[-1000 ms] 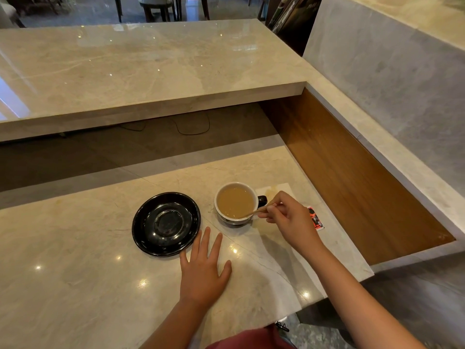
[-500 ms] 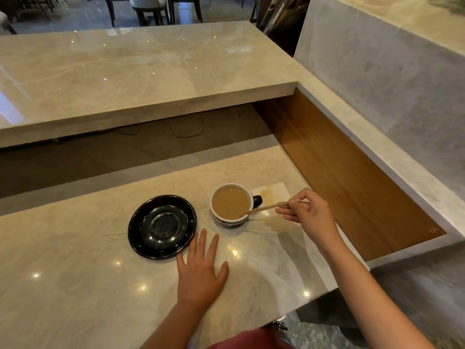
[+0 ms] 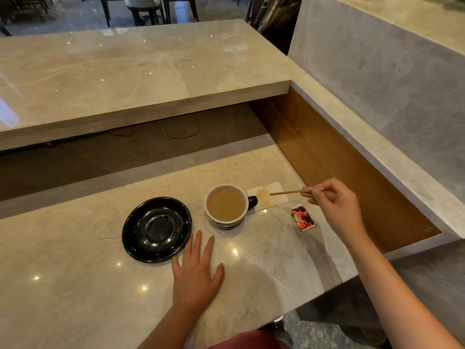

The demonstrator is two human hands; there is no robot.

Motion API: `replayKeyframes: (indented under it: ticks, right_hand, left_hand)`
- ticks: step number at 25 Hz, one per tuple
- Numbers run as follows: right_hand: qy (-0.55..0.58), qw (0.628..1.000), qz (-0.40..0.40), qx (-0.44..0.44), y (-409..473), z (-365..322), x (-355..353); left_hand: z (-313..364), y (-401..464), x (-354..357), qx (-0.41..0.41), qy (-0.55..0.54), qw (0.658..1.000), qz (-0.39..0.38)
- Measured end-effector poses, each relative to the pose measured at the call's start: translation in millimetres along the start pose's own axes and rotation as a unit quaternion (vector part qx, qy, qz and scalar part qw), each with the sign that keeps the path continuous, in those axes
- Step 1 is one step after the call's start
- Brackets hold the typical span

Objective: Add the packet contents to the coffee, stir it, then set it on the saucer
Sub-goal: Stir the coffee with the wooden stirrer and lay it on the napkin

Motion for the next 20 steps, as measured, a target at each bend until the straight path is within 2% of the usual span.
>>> replayKeyframes:
  ticks: [3, 6, 8, 11, 16, 20]
  right_hand:
    - [-0.129, 0.978, -0.049, -0.158, 0.0, -9.0, 23.9]
    - [-0.205, 0.926, -0.092, -0.305, -8.6, -4.0, 45.9]
    - [-0.246, 0.891, -0.123, -0.361, -13.9, 6.8, 56.1]
    - [-0.292, 0.856, -0.159, -0.397, -24.3, 17.4, 61.8]
    - [-0.314, 0.849, -0.197, -0.375, -37.7, 40.5, 47.7]
    - [-0.361, 0.823, -0.247, -0.362, -47.5, 57.3, 49.8]
  left_hand:
    - [0.3, 0.2, -0.9, -0.001, -0.001, 1.000, 0.000]
    - [0.3, 0.2, -0.7, -0.002, -0.001, 1.000, -0.002]
    - [0.1, 0.4, -0.3, -0.002, -0.004, 1.000, -0.003]
    - [-0.2, 0.5, 0.1, -0.002, 0.001, 1.000, -0.003]
    - [0.3, 0.5, -1.0, -0.002, 0.000, 1.000, -0.001]
    - [0.9, 0.3, -1.2, 0.002, -0.003, 1.000, 0.002]
Point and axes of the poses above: each hand's wrist, its own y-axis towards the middle knuckle, its own x-axis out of the palm, z = x × y, the point moved 8 cm from there along y, towards the middle knuckle, and after that the axes turned 8 degrees about z, right-handed, at the moved point
